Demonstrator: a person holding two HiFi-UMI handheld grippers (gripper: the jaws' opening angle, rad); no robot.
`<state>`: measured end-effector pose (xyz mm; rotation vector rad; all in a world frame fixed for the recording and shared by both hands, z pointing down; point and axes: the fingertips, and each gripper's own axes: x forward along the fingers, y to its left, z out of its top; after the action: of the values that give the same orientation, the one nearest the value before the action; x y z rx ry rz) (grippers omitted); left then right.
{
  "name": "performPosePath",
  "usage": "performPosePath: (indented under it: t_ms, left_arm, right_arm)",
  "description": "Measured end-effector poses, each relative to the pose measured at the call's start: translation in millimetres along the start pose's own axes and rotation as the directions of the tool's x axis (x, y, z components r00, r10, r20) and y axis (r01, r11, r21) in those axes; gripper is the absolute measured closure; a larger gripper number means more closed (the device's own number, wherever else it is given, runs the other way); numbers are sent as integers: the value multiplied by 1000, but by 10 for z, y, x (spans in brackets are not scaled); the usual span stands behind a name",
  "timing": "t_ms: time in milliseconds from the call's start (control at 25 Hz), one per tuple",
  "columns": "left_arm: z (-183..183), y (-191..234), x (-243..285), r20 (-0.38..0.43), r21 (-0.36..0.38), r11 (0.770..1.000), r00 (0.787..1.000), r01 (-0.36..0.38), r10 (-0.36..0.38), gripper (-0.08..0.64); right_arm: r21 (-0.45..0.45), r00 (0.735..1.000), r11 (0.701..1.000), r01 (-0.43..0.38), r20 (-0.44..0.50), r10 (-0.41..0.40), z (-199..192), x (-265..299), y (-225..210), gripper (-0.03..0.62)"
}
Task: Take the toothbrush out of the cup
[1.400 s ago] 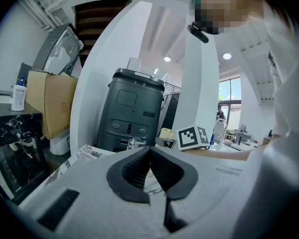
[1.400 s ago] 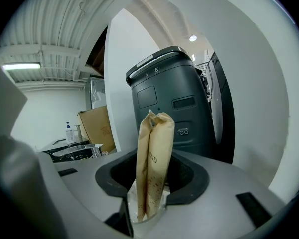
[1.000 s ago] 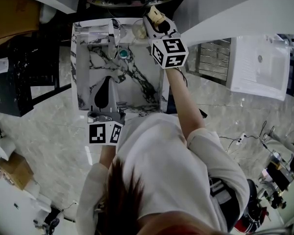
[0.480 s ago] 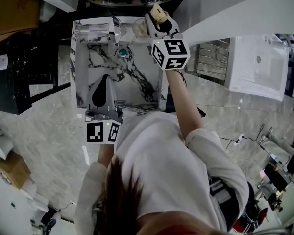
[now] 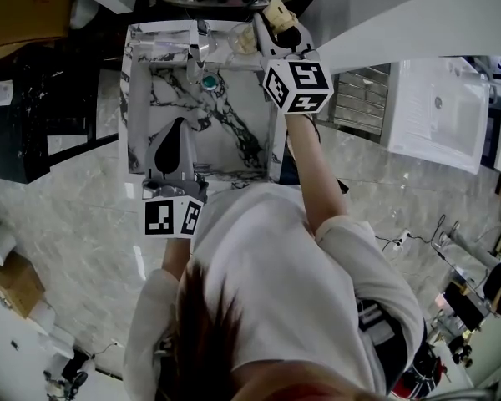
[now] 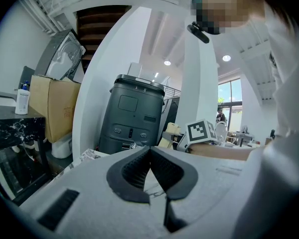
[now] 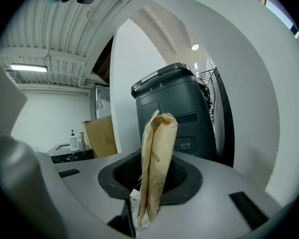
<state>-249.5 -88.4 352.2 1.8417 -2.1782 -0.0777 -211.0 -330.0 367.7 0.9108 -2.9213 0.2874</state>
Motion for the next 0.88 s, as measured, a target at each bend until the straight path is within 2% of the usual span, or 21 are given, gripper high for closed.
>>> performPosePath:
  t_ms: [880]
  left_arm:
    - [135, -10, -360, 76, 2, 1000, 997, -19, 18, 549]
  right_arm:
    - [-28, 992, 1000, 0, 124, 3, 644, -377, 181, 505]
